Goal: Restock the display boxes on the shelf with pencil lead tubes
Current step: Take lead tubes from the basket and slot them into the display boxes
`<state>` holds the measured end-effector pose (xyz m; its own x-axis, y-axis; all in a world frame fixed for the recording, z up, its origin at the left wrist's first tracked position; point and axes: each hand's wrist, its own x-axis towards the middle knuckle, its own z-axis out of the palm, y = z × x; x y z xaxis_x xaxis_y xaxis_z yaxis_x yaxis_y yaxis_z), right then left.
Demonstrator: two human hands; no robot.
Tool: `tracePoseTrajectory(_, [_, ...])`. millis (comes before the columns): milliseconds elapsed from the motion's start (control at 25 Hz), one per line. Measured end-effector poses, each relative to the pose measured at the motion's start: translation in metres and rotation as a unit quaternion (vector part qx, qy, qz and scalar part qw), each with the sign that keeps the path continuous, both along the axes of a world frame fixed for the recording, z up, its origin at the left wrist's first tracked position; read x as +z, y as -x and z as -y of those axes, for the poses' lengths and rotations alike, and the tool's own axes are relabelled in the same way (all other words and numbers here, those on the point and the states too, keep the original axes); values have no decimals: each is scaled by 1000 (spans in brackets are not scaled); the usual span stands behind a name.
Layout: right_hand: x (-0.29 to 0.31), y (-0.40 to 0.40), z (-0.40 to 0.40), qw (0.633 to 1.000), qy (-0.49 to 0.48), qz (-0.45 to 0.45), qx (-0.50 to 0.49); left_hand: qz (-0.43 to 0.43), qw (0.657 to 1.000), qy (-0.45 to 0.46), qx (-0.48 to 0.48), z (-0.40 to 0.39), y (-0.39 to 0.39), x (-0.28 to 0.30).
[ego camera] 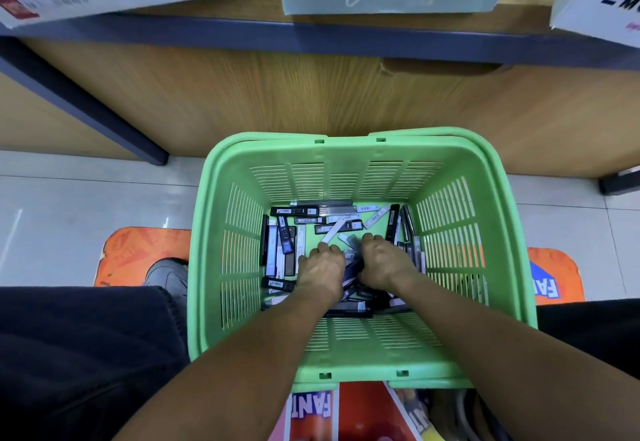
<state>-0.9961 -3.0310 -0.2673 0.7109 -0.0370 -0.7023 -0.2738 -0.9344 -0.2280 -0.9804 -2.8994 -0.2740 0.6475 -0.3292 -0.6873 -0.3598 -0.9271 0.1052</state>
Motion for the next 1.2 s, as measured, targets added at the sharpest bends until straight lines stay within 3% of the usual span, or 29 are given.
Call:
tracePoseTrajectory(360, [-7, 2, 2, 990, -19, 22, -137, -7, 998, 24, 51, 0, 0, 0])
tracePoseTrajectory(480, [-3, 2, 4, 990, 17, 42, -133, -3, 987, 60, 148, -1, -8, 3])
tracePoseTrajectory(600, [-2, 1, 5, 988, 21, 37, -146, -6, 946, 102, 307, -1, -15, 5])
tracePoseTrajectory(800, [-2, -10, -5, 970, -48, -24, -239, -63, 860, 165, 478, 1, -19, 6])
tracePoseTrajectory(1000, [-2, -12, -11, 896, -182, -86, -397, -155, 786, 231, 552, 7, -17, 4])
tracePoseTrajectory(1200, [4, -6, 0, 821, -301, -116, -471, -164, 750, 246, 591, 11, -16, 3])
